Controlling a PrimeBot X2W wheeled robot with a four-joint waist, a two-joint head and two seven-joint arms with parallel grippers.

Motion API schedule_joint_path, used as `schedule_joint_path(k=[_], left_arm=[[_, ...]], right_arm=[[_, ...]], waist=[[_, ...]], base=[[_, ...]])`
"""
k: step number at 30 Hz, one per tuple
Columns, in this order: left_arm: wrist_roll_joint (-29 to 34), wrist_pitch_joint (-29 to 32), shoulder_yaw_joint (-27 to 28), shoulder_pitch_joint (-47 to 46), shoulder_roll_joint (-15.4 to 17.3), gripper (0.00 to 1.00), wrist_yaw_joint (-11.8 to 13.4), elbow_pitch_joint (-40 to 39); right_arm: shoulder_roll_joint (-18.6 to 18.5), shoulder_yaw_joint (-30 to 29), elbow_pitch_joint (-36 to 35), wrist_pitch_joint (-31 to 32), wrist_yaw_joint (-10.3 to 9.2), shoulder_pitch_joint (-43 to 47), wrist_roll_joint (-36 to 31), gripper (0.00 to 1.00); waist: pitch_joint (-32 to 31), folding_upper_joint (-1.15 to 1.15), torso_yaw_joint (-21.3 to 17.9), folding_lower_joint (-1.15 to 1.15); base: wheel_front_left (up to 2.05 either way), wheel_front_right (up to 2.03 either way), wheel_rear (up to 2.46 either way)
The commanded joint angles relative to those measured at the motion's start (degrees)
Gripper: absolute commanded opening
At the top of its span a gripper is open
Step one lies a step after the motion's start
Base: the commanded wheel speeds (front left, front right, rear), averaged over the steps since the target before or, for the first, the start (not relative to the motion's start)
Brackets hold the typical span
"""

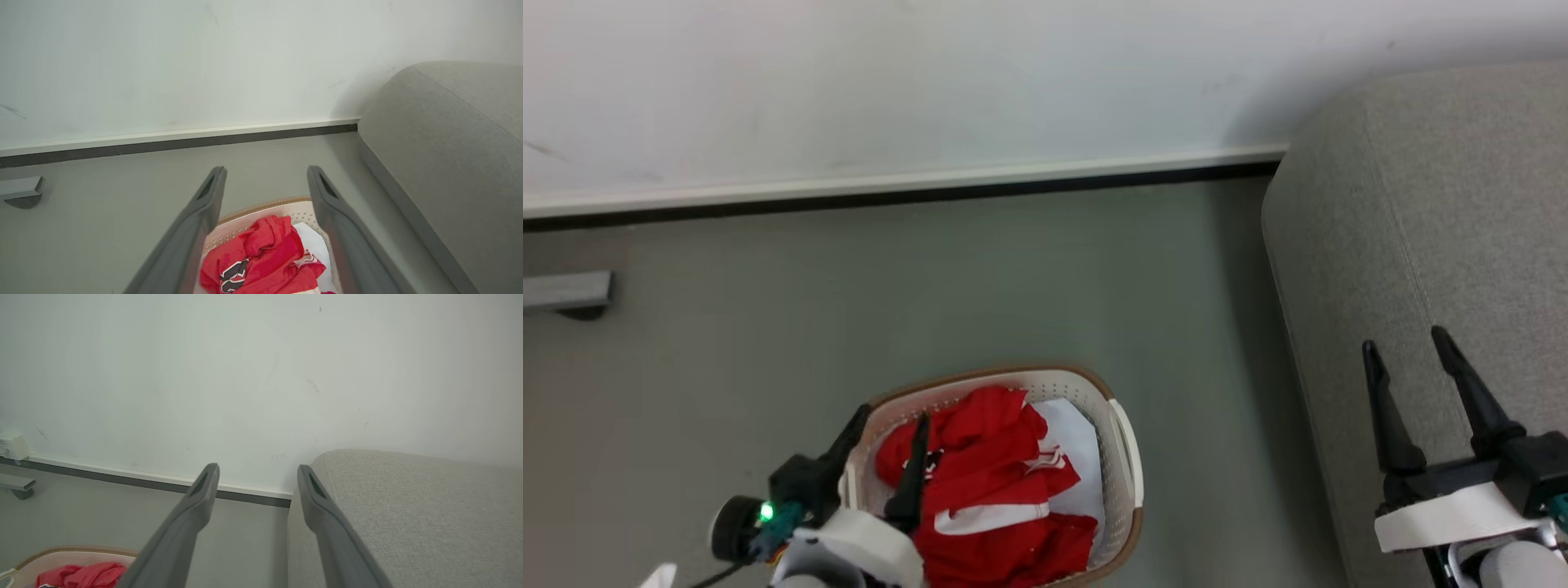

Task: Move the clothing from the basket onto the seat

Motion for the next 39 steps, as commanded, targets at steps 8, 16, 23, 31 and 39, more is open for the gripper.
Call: schedule_joint_path(k=[8,16,23,31,39], left_arm=[[3.1,3.6,-6.7,-14.7,1.6,1.0,-0.4,15.1],[4.9,9.0,-10.3,-24.7,2.2,1.0,-0.4,26.9],[7.2,9.4,-12.0,-30.4,4.1,1.0,2.3,32.8],[8.5,12.0,-13.2,-35.3,5.5,1.0,4.5,37.9],[8.7,11.4,-14.7,-37.3,5.5,0.0,3.8,41.3]], right_arm=[[-0.4,-0.5,-3.6,0.0,0.17,-6.9,1.0,1.0],[0.1,-0.3,-6.5,0.0,0.17,-10.8,1.6,1.0],[0.8,1.0,-9.1,0.0,0.17,-13.0,1.9,1.0],[1.9,2.8,-12.3,0.0,0.17,-14.3,2.5,1.0],[2.1,3.0,-12.7,0.0,0.17,-14.7,3.3,1.0]], waist=[[15.0,0.0,-4.2,-0.01],[22.6,0.0,-6.0,-0.01],[27.3,0.0,-7.1,-0.01],[31.2,0.0,-7.9,-0.01],[32.1,0.0,-8.5,-0.01]], base=[[0.0,0.0,0.0],[0.0,0.0,0.0],[0.0,0.0,0.0],[0.0,0.0,0.0],[0.0,0.0,0.0]])
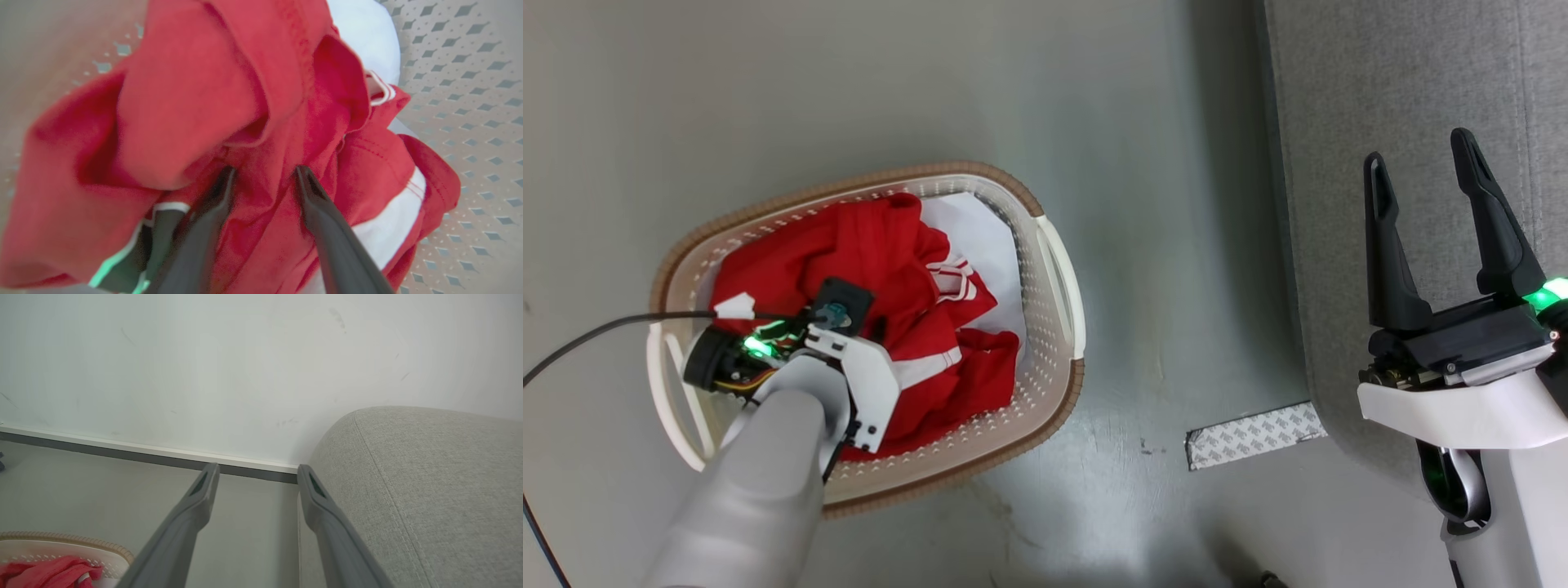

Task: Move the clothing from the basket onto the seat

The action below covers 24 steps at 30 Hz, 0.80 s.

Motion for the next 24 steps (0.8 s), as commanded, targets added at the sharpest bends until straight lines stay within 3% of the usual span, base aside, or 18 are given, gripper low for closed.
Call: schedule_joint_path(k=[1,7,16,24], left_arm=[[0.4,-0.6,-0.1,-0.5,0.1,0.0,-0.4,0.8],[-3.1,-2.5,0.9,1.5,-1.3,0.0,-2.0,2.4],[-8.8,-8.1,3.1,7.4,-3.3,0.0,-3.3,-0.1],[-14.2,-10.6,4.2,16.3,-3.9,0.0,-4.2,-8.8]], right_arm=[[0.1,-0.2,0.1,0.0,0.17,-0.4,0.4,1.0],[0.6,-1.5,1.6,0.0,0.17,1.8,0.8,1.0],[1.0,-4.4,4.5,0.0,0.17,7.5,0.1,1.0],[0.0,-7.4,6.7,0.0,0.16,14.5,-1.4,1.0]], waist=[[-0.6,0.0,0.0,-0.01],[-6.1,0.0,1.1,-0.01],[-19.3,0.0,3.9,-0.01],[-32.7,0.0,7.2,-0.01]], base=[[0.0,0.0,0.0],[0.0,0.0,0.0],[0.0,0.0,0.0],[0.0,0.0,0.0]])
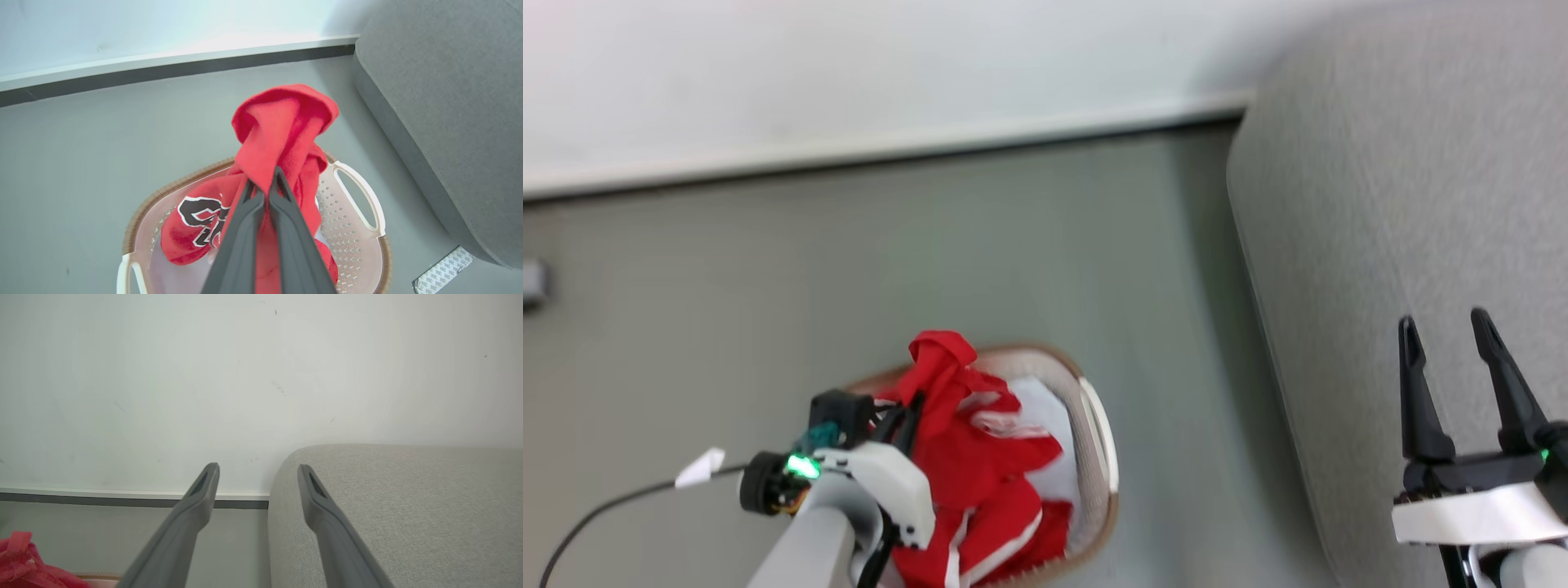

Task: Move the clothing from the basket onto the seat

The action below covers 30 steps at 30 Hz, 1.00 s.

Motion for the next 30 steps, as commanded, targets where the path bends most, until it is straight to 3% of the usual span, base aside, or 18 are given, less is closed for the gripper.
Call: schedule_joint_path(k=[1,7,20,30], left_arm=[[-1.1,-0.4,0.2,2.1,0.1,0.0,-0.2,-1.4],[-3.7,0.2,1.9,10.0,2.1,0.0,0.6,-14.1],[-6.6,8.7,7.2,26.2,7.6,0.0,7.1,-47.6],[-7.9,14.3,8.1,30.4,10.0,0.0,8.2,-57.1]], right_arm=[[-0.7,-0.4,0.2,0.0,0.15,1.2,-0.8,1.0],[-1.2,-0.8,1.0,0.0,0.15,4.6,-1.5,1.0],[-1.7,3.0,3.1,0.0,0.15,8.9,-1.8,1.0],[-2.3,6.2,4.3,0.0,0.15,8.1,-0.9,1.0]], waist=[[-7.5,0.0,3.1,0.02],[-14.1,0.0,4.7,0.02],[-21.8,0.0,5.3,0.02],[-22.3,0.0,5.7,0.02]], base=[[0.0,0.0,0.0],[0.0,0.0,0.0],[0.0,0.0,0.0],[0.0,0.0,0.0]])
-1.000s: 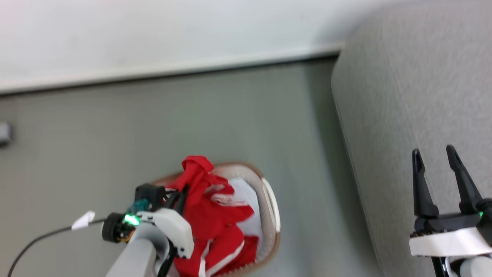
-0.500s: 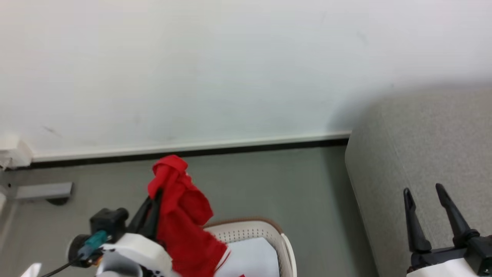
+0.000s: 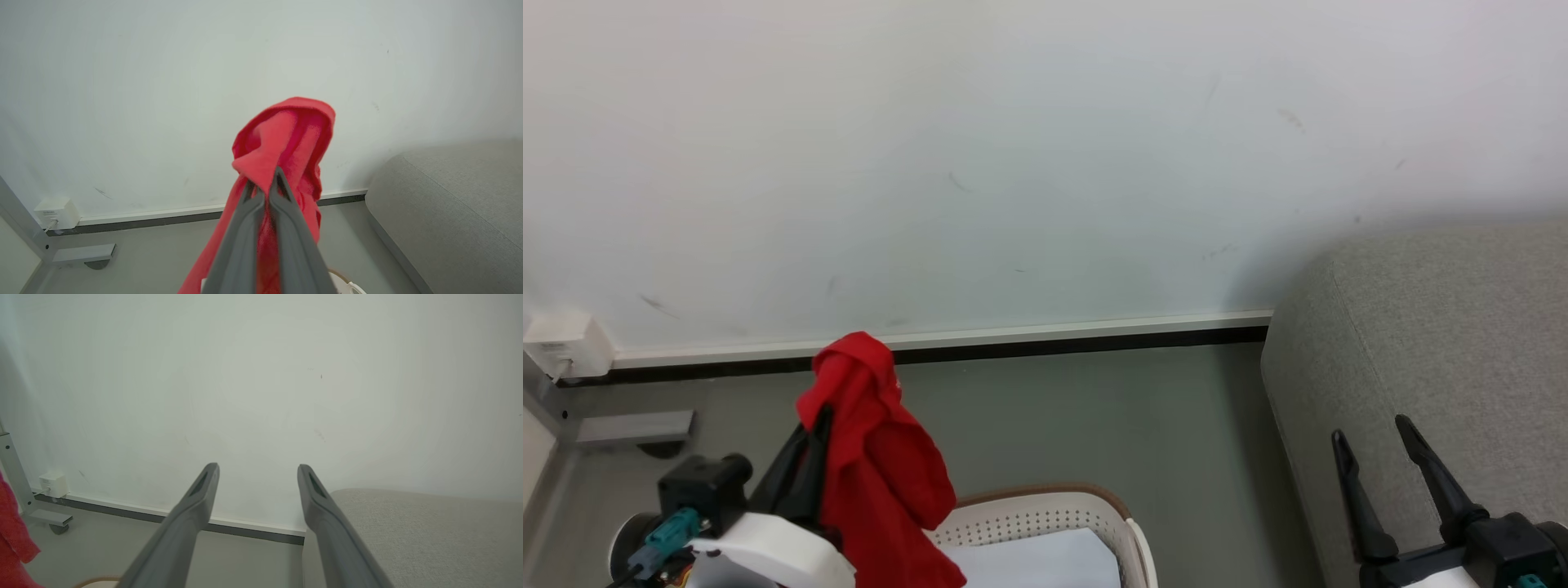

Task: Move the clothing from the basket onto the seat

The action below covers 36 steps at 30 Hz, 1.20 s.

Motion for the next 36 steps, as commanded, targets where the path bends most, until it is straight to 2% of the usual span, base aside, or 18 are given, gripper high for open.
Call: schedule_joint_path(k=[1,5,9,17,23,27,36], left_arm=[[-0.9,0.3,0.0,0.6,0.6,0.0,0.1,-0.8],[-0.9,1.1,-0.7,0.6,0.7,0.0,-0.2,-2.2],[-0.9,1.9,-2.1,-0.1,0.6,0.0,-0.9,-3.9],[-0.5,5.1,-6.8,-2.6,-0.6,0.0,-2.9,-7.6],[0.4,6.1,-10.8,-5.0,-2.1,0.0,-4.1,-7.0],[0.8,6.1,-13.7,-6.3,-3.2,0.0,-5.1,-6.4],[1.2,7.1,-19.8,-7.4,-3.6,0.0,-6.9,-7.7]], right_arm=[[-0.6,0.5,0.2,0.0,0.16,-0.3,0.5,1.0],[-1.2,3.2,0.1,0.0,0.16,-1.0,1.7,1.0],[-3.1,9.4,-1.0,0.0,0.16,-2.9,4.0,1.0],[-9.9,29.5,-2.8,0.0,0.15,-11.3,12.8,1.0],[-12.2,40.7,-3.2,0.0,0.11,-19.1,19.5,1.0],[-12.4,45.0,-2.7,0.0,0.12,-22.9,22.9,1.0],[-14.1,50.0,-0.7,0.0,0.11,-26.7,28.1,1.0]], waist=[[0.1,0.0,0.1,0.01],[0.1,0.0,0.3,0.01],[0.1,0.0,0.1,0.01],[-0.1,0.0,-0.4,0.01],[0.2,0.0,-0.6,0.01],[0.5,0.0,-0.5,0.01],[1.0,0.0,-0.3,0.01]], base=[[0.0,0.0,0.0],[0.0,0.0,0.0],[0.0,0.0,0.0],[0.0,0.0,0.0],[0.0,0.0,0.0],[0.0,0.0,0.0],[0.0,0.0,0.0]])
